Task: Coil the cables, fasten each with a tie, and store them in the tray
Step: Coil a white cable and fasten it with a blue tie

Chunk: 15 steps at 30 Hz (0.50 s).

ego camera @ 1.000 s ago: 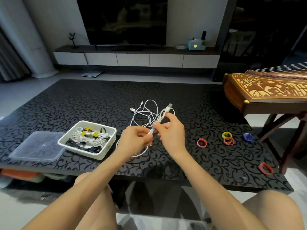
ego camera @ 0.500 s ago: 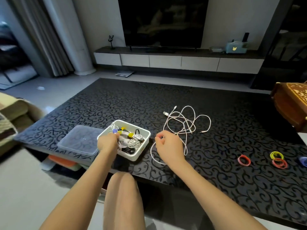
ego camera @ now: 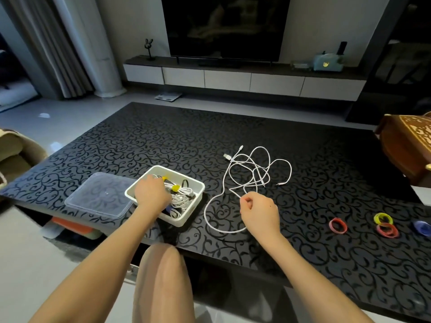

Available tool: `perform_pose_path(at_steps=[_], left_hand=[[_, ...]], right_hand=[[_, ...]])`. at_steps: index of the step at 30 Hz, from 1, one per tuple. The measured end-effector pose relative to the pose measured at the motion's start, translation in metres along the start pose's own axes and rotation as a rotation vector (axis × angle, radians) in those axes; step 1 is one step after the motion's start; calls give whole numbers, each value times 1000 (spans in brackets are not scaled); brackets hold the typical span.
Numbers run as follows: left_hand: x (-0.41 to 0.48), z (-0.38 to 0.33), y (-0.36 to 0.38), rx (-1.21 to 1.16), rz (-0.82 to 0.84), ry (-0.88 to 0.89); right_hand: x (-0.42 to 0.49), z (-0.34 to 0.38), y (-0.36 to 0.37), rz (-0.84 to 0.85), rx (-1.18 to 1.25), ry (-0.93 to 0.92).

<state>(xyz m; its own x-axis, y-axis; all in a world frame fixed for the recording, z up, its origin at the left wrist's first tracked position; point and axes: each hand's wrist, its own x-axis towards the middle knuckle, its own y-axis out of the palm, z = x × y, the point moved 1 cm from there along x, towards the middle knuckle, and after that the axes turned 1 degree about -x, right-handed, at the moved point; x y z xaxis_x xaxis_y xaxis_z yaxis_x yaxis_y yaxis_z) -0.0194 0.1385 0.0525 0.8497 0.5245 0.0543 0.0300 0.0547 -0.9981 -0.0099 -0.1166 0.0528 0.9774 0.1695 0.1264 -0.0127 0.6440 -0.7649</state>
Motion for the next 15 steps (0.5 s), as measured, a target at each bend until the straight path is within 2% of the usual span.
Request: perform_pose_path(at_steps=[1, 3, 5, 7, 9, 11, 13, 15], left_hand=[[-2, -11, -1, -27, -28, 58], [-9, -40, -3, -183, -39, 182], [-21, -76, -2, -365, 82, 305], [-31, -103, 1, -435, 156, 402], [-35, -116, 3, -455, 170, 468], [-34, -118, 3, -568, 243, 501], [-33, -121, -4, -794, 381, 493], [-34, -128, -18, -982, 422, 525]], right_hand=[[3, -9, -2, 24, -72, -18], [4, -24, -1, 213, -250, -167], [0, -36, 6, 387, -507, -379], [-6, -43, 13, 378, -745, -528], [-1, -50, 12, 339, -822, -534], [15, -54, -3, 273, -627, -394], [40, -51, -37, 91, -243, -219], [67, -36, -76, -86, -22, -164]])
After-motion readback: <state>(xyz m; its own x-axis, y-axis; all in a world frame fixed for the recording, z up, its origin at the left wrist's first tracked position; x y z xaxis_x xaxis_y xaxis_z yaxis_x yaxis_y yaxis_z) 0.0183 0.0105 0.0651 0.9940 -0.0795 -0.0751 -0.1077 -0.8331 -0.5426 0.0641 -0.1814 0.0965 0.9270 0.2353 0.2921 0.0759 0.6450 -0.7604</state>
